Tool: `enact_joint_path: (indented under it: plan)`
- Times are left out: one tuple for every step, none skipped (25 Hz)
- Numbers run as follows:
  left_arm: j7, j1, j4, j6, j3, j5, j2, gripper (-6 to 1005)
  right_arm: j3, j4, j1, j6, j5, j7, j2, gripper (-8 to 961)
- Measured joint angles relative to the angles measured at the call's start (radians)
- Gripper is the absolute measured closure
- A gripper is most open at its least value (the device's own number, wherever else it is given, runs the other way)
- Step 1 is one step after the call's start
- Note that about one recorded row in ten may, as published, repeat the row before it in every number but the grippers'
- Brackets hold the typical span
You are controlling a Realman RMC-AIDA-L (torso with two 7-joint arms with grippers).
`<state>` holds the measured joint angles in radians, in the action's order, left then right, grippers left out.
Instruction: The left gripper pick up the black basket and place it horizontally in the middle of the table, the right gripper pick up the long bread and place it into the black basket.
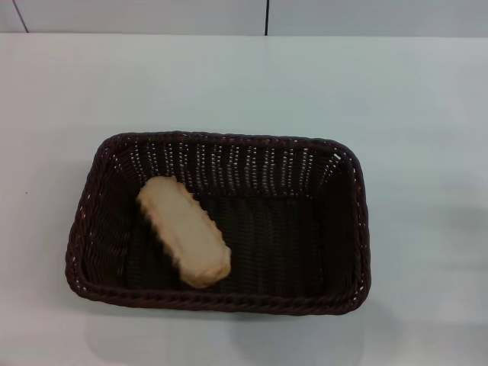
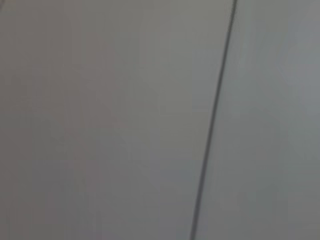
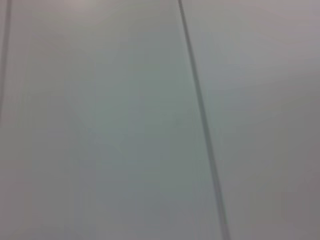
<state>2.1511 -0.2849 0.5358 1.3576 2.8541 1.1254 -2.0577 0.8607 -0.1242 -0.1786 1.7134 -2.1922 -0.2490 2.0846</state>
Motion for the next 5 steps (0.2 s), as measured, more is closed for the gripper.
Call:
enact_joint_path:
  plan:
    - [0.044, -0.002, -0.031, 0.0, 0.013, -0.003, -0.001, 396, 0.0, -0.002, 0.002, -0.007, 0.016, 0.031, 0.001, 255]
    - [0.084, -0.003, -0.055, -0.001, 0.02, -0.009, -0.001, 396, 0.001, -0.005, 0.003, -0.015, 0.032, 0.062, 0.002, 255]
    - [0.137, -0.003, -0.086, -0.001, 0.025, -0.017, -0.001, 396, 0.002, -0.01, 0.004, -0.027, 0.048, 0.091, 0.003, 255]
    - [0.175, -0.003, -0.109, 0.0, 0.026, -0.025, -0.002, 396, 0.002, -0.021, 0.004, -0.053, 0.067, 0.13, 0.005, 255]
    - [0.21, -0.002, -0.13, 0.0, 0.026, -0.032, -0.002, 396, 0.002, -0.021, 0.004, -0.053, 0.067, 0.13, 0.005, 255]
